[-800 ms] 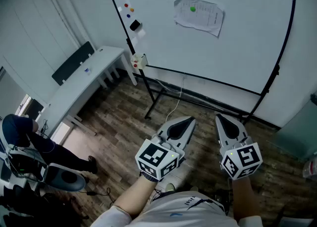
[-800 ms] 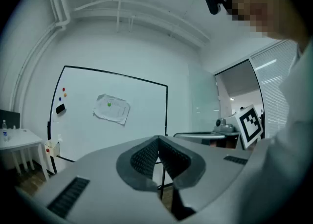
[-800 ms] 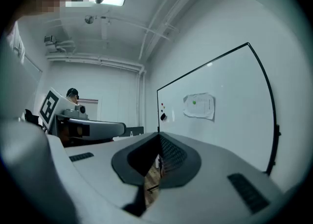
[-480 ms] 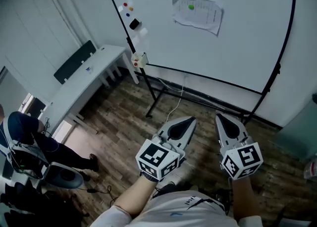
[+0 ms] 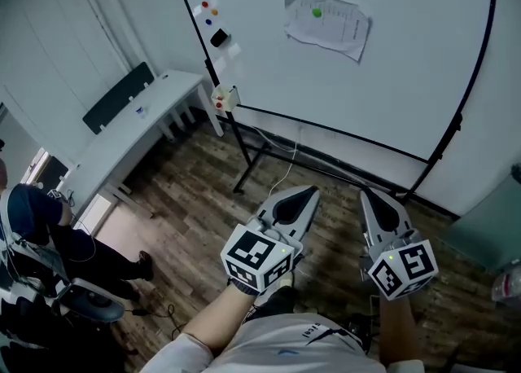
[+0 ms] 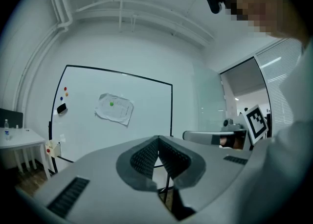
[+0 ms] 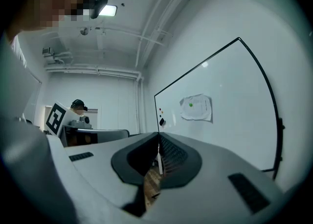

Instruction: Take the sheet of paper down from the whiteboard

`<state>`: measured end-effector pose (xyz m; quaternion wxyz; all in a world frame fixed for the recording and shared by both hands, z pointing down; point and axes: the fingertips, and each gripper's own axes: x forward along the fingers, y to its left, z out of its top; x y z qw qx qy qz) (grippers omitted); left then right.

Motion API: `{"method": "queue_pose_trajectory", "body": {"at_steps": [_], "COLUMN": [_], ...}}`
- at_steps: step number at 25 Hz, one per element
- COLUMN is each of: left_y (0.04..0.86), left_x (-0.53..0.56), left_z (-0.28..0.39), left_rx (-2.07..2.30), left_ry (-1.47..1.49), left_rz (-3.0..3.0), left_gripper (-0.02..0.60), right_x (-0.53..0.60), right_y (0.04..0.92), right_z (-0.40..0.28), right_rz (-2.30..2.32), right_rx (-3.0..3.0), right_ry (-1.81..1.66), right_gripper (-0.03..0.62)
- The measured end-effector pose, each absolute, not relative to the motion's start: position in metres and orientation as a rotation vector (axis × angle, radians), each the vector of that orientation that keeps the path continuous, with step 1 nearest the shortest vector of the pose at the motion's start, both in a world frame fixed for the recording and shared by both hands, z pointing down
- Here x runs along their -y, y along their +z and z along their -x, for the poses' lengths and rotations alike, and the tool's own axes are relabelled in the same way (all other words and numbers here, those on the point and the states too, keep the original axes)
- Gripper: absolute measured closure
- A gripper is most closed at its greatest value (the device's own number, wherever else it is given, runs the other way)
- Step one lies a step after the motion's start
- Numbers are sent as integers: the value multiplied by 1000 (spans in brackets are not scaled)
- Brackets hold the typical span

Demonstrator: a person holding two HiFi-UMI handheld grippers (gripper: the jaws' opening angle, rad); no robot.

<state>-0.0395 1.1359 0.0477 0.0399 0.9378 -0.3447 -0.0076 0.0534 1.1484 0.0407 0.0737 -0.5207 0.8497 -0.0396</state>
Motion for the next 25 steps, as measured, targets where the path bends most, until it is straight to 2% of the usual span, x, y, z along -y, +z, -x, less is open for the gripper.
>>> {"method": "queue_pose_trajectory", "body": {"at_steps": [4,25], "left_y": [56,62], "left_x": [-1122,-861], "left_z": [40,76], "left_rx": [1044,945], "left_ry": [-46,-76], "left_rz": [-2889,-3003], "left_gripper": [568,569], "right_x": [-1143,-912], "right_y": [52,54], "right_z": [-57,-39], "right_rz": [1610,1894], "right_rx": [-2529,-2328], "right_ry": [-115,-57], "right_gripper": [580,580]}}
